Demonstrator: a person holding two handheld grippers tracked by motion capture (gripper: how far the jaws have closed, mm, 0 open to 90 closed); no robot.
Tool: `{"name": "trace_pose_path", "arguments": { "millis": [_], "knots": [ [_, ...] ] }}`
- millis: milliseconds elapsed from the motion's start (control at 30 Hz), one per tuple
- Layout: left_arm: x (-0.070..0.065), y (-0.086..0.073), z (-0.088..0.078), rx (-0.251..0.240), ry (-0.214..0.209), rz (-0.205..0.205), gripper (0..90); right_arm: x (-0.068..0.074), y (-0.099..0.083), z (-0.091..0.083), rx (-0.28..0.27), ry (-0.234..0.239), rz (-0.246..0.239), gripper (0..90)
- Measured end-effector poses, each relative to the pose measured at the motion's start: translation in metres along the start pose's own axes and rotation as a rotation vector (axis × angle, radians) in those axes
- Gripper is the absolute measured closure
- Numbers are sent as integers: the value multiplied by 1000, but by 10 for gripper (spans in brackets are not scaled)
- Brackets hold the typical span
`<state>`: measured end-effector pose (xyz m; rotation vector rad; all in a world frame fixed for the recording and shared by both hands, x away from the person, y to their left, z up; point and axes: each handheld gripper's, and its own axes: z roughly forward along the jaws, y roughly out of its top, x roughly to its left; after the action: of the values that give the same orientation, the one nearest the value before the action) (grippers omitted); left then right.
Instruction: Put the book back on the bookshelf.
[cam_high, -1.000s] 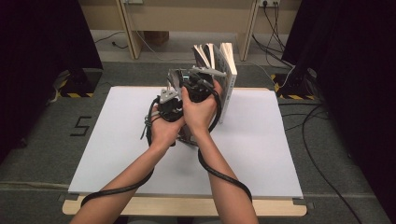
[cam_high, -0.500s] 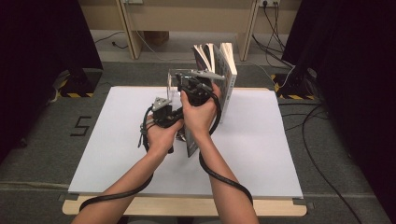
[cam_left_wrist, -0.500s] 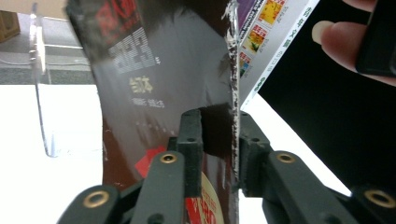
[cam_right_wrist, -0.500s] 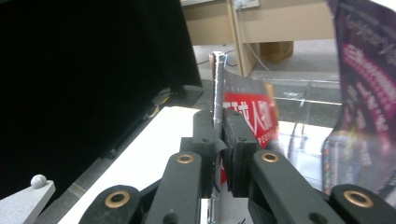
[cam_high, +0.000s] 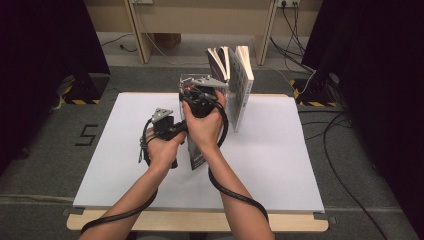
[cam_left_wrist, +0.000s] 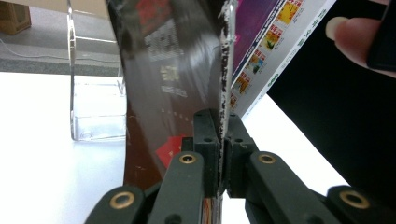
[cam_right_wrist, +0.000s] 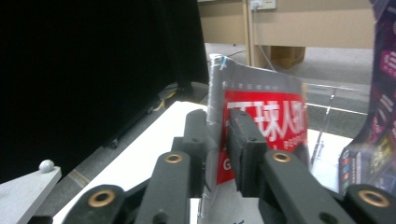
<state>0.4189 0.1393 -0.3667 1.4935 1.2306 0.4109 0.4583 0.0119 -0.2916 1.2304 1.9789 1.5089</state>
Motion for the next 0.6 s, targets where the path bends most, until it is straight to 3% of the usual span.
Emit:
{"name": "trace_pose_path", "arguments": {
  "millis": [133,233,433,600],
  "knots": [
    [0,-5,0,-6,2,9,868,-3,-1,-4,-11,32,10,675],
    [2,-4,-1,-14,3,18,868,-10,1,-17,-36,79,49,634],
    [9,-2,-3,-28,-6,-2,868,-37,-2,-46,-50,21,61,606],
    [13,2,-7,-43,-1,1,869,-71,-23,-69,-23,-46,102,607]
  ]
}}
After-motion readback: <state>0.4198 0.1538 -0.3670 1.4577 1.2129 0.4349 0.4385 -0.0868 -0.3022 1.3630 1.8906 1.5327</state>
